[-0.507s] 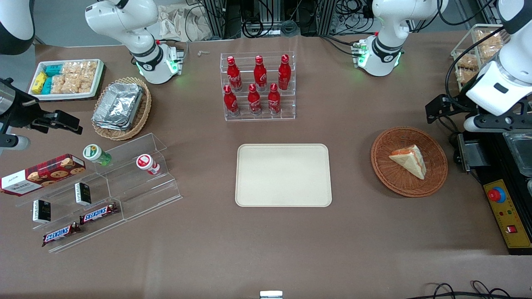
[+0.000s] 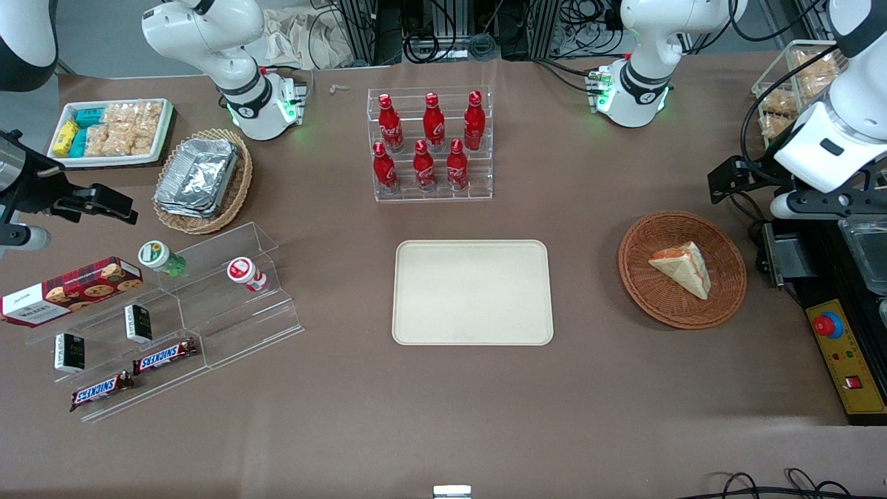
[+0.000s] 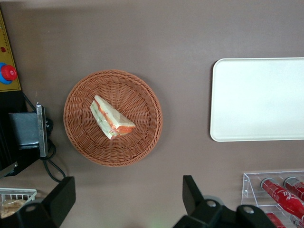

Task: Place sandwich from basket to tray
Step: 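Move the left gripper over the wicker basket above the wrapped sandwich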

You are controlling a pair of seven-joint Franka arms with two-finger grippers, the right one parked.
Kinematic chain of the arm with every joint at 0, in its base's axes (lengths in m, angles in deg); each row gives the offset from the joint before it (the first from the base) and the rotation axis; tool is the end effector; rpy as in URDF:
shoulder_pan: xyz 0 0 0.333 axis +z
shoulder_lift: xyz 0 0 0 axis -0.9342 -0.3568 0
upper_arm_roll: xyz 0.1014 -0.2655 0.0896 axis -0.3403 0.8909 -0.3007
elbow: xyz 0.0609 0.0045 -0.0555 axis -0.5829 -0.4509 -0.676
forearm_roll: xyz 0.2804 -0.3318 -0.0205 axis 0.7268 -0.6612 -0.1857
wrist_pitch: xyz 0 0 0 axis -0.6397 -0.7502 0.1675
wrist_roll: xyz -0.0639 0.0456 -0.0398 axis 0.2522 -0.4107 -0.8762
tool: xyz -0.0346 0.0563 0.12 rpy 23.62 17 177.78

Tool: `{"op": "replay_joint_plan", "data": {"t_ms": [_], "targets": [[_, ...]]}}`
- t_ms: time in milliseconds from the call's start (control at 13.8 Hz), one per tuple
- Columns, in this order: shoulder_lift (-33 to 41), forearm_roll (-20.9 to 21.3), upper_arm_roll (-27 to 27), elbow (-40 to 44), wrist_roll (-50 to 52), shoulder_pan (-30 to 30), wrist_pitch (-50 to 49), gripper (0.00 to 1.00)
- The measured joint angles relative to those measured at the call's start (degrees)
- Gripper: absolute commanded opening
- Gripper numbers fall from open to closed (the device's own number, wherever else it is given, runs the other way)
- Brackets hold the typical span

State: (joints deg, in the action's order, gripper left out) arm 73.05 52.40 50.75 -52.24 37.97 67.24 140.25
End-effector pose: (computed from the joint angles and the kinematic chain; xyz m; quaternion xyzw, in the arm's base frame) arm 0.5852 -0.0791 0.5715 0.9997 -0.0159 -0.0181 0.0052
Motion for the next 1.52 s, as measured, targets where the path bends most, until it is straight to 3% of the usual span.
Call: {"op": "replay_joint_plan", "data": {"t_ms": [290,652,1087,1522], "targets": [[0.05,0.00,-0.44,-0.10,1.51,0.35,-2.91,1.00],[0.79,0.25,-0.54,-4.80,16.84,0.69,-1.76,1.00],[8.82,0.46,-0.97,-21.99,25.21,2.88,11.23,1.00],[10.31,0.47,-1.29,-32.83,33.21,4.94,23.45,1.00]]}}
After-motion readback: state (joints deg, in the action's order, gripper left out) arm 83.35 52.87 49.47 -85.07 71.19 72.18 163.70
